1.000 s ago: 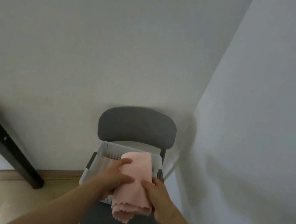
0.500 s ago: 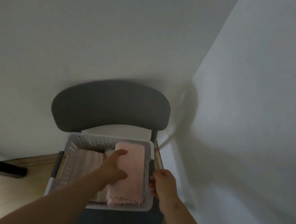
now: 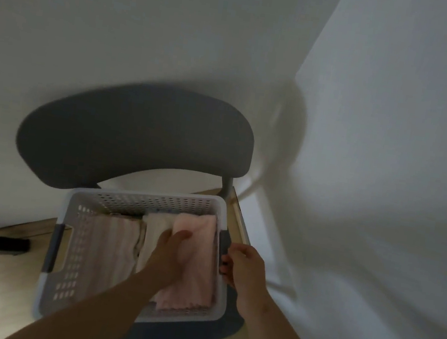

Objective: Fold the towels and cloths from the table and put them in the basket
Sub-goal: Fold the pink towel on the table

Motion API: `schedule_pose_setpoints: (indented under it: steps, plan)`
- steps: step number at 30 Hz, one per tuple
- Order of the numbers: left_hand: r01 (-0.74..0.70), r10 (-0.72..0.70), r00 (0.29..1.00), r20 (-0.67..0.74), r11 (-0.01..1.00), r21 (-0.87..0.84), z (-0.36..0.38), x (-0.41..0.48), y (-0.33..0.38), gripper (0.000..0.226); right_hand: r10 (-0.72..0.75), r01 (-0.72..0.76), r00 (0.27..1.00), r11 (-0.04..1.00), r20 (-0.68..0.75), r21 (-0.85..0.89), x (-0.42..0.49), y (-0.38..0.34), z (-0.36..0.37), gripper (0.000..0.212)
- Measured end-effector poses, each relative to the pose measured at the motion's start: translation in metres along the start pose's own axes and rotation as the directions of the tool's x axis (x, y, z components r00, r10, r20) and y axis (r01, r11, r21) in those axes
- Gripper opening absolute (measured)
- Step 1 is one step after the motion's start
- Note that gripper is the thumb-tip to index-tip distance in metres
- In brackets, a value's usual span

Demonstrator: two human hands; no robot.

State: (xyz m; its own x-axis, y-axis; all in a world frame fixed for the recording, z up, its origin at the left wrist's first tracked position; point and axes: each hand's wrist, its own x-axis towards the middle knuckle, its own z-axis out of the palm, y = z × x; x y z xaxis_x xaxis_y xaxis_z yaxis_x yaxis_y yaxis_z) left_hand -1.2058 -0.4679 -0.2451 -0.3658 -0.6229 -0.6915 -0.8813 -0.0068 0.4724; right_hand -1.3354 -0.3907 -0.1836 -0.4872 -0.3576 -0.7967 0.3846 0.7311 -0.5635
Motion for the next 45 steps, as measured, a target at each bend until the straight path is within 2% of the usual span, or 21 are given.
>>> schedule_pose_setpoints:
  steps: [2,3,4,6,8,9,11,14,17,20,22,24,25,26,27,29,31,33,36,40,45]
  plan:
    - [0.03,-0.017,0.997,-0.072,0.983,0.18,0.002,-0.006,0.011,0.063,0.006,-0.007,1.0,0.999,0.017,0.044,0.0,-0.001,0.0,0.018]
    - [0.003,0.028,0.995,-0.097,0.951,0.308,0.004,-0.01,0.017,0.063,0.008,-0.009,1.0,0.998,0.024,0.058,0.0,-0.001,-0.001,0.018]
    - [-0.066,0.12,0.987,-0.103,0.903,0.424,0.007,-0.012,0.019,0.065,0.011,-0.013,0.999,0.998,0.03,0.062,0.0,-0.001,-0.001,0.018]
    - [-0.247,0.363,0.928,-0.081,0.763,0.598,0.015,-0.013,0.02,0.07,0.008,-0.011,0.999,0.998,0.037,0.06,0.001,0.0,-0.002,0.018]
    - [-0.308,0.417,0.909,0.005,0.661,0.684,0.021,-0.008,0.017,0.079,-0.004,0.002,0.999,0.999,0.032,0.046,0.002,0.003,-0.002,0.018]
    - [-0.299,0.379,0.924,0.046,0.644,0.704,0.023,-0.005,0.015,0.081,-0.01,0.009,0.999,0.999,0.031,0.035,0.002,0.004,-0.002,0.018]
    - [-0.192,0.182,0.979,0.095,0.655,0.731,0.025,-0.001,0.013,0.085,-0.022,0.021,0.999,1.0,0.033,0.023,0.003,0.006,-0.001,0.018]
    - [-0.155,0.127,0.987,0.094,0.669,0.727,0.029,0.004,0.025,0.085,-0.046,0.046,0.998,0.999,0.033,-0.009,0.004,0.008,0.0,0.018]
    - [-0.201,0.166,0.979,0.116,0.727,0.657,0.026,0.002,0.033,0.087,-0.066,0.068,0.997,0.996,0.04,-0.051,0.001,0.009,0.001,0.015]
    - [-0.308,0.335,0.937,0.098,0.662,0.683,0.019,-0.016,0.025,0.07,-0.074,0.076,0.997,0.995,0.032,-0.071,-0.007,0.012,0.004,0.017]
    - [-0.394,0.361,0.91,0.204,0.602,0.694,0.018,-0.024,0.011,0.06,-0.072,0.074,0.997,0.995,0.042,-0.061,-0.014,0.015,0.007,0.018]
    - [-0.476,0.295,0.88,0.373,0.547,0.689,0.017,-0.024,0.001,0.06,-0.068,0.072,0.996,0.995,0.051,-0.07,-0.022,0.017,0.008,0.018]
    - [-0.514,0.289,0.857,0.426,0.538,0.668,0.013,-0.024,-0.001,0.055,-0.063,0.067,0.997,0.995,0.05,-0.069,-0.027,0.017,0.009,0.017]
    - [-0.537,0.316,0.842,0.438,0.572,0.62,0.009,-0.024,0.0,0.046,-0.06,0.063,0.997,0.996,0.044,-0.066,-0.032,0.017,0.009,0.017]
    - [-0.523,0.338,0.849,0.407,0.655,0.546,0.004,-0.027,0.005,0.04,-0.061,0.063,0.998,0.996,0.034,-0.064,-0.037,0.018,0.009,0.017]
    - [-0.407,0.335,0.911,0.242,0.825,0.391,-0.011,-0.038,0.017,0.037,-0.062,0.062,0.998,0.997,0.008,-0.039,-0.05,0.018,0.009,0.017]
    - [-0.307,0.301,0.952,0.066,0.923,0.233,-0.024,-0.054,0.03,0.033,-0.059,0.059,0.998,0.998,-0.014,0.013,-0.064,0.015,0.009,0.015]
    - [-0.243,0.244,0.969,-0.041,0.97,0.023,-0.035,-0.073,0.037,0.027,-0.056,0.058,0.998,0.997,-0.035,0.054,-0.08,0.013,0.009,0.012]
    - [-0.198,0.172,0.978,-0.116,0.942,-0.271,-0.043,-0.115,0.043,0.017,-0.09,0.091,0.996,0.99,-0.015,0.107,-0.112,0.016,0.007,0.008]
    - [-0.198,0.128,0.975,-0.18,0.87,-0.452,-0.035,-0.185,0.035,0.013,-0.232,0.223,0.971,0.965,0.053,0.136,-0.163,0.041,-0.005,0.012]
    - [-0.185,0.048,0.97,-0.237,0.779,-0.599,0.005,-0.284,0.005,0.01,-0.291,0.272,0.947,0.952,0.138,0.142,-0.221,0.104,-0.024,0.013]
